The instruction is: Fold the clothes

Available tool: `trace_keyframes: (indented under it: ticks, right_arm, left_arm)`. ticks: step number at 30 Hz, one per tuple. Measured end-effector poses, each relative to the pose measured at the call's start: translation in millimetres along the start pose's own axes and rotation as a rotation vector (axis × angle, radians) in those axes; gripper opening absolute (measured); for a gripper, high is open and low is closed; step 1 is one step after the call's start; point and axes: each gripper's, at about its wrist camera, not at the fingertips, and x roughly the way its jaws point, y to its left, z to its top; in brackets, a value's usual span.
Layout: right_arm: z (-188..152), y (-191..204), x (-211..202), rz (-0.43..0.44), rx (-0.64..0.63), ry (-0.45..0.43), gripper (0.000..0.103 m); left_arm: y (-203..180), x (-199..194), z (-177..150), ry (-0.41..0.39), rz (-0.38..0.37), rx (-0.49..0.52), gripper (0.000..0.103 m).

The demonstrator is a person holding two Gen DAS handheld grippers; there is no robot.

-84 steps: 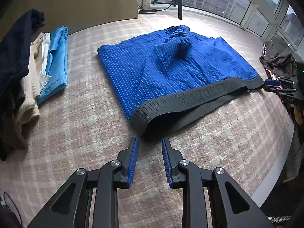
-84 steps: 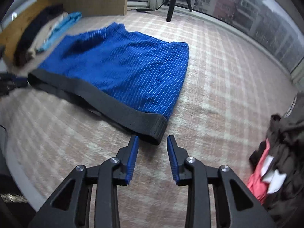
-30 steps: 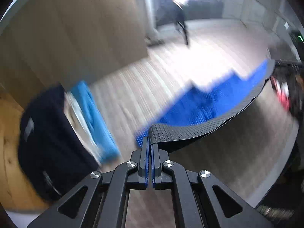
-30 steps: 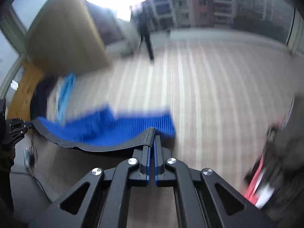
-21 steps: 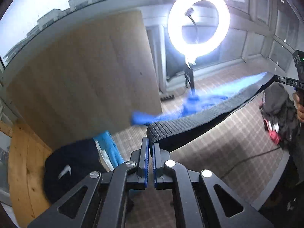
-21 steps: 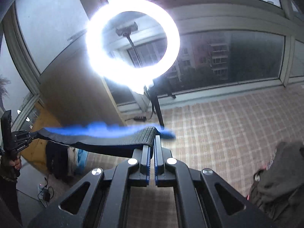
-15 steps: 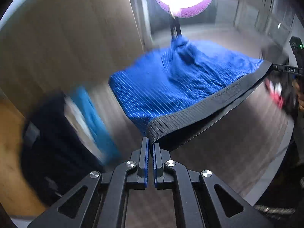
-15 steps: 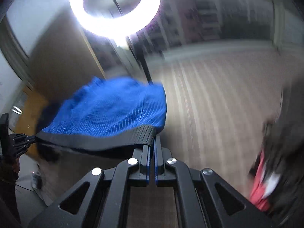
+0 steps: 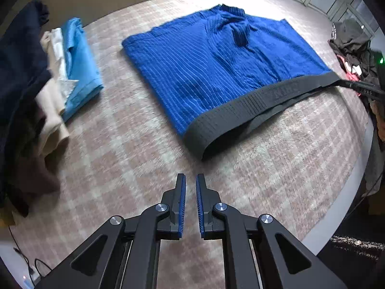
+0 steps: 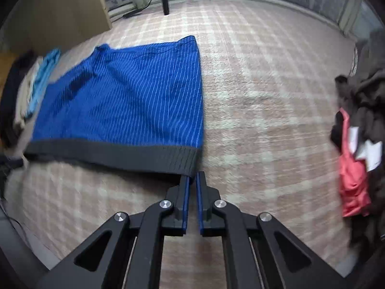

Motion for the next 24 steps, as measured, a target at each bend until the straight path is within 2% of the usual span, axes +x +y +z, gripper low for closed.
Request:
trace_keyframes:
  ticks: [1, 2, 5, 8, 11, 14, 16, 17, 20, 24]
  right_arm:
    - [-1.4, -0.5, -0.5, -0.033, -0.028, 0.007, 0.017]
    - [-2.9, -3.3, -2.1, -0.053, -0.043, 0.012, 0.019]
    - [-4.7, -20.0, -12.7, -0.025, -0.065, 0.021, 0.020]
    - [8.5, -48.4, -28.0, 0.108, 0.023, -0.015, 0.020]
    - [38.7, -76.2, -30.4, 0.199, 0.113, -0.036, 0.020]
    - [74.9, -86.9, -24.6, 0.264, 0.125, -0.070, 0.020]
    - [99.4, -88.7, -12.8, 0.290, 0.115, -0.070, 0.031]
    - [108.6, -88.5, -6.3, 0.318, 0.117, -0.062, 0.032]
    - [137.5, -86.7, 19.3, 0.372, 0.109, -0.036, 0.032]
    - [170.8, -73.7, 39.2, 0.384, 0.002, -0.047, 0.032]
  left_arm:
    - [-2.1, -5.2, -2.1, -0.014, -0.005, -0.004, 0.008]
    - [-5.6, -10.9, -3.9, -0.031, -0.012, -0.007, 0.007]
    - [-38.9, -32.4, -4.1, -0.107, -0.050, 0.020, 0.007]
    - [-79.3, -44.1, 7.3, -0.185, -0.112, 0.076, 0.007]
    - [-132.4, -31.7, 53.2, -0.244, -0.180, 0.150, 0.009]
    - [-186.2, -19.5, 86.5, -0.282, -0.231, 0.189, 0.009]
    - [-219.1, -18.7, 100.0, -0.310, -0.253, 0.195, 0.010]
    - [-232.3, -11.3, 109.1, -0.313, -0.256, 0.197, 0.011]
    - [-262.1, 10.9, 126.2, -0.305, -0.239, 0.185, 0.025]
    - [-270.3, 27.3, 131.1, -0.285, -0.209, 0.096, 0.025]
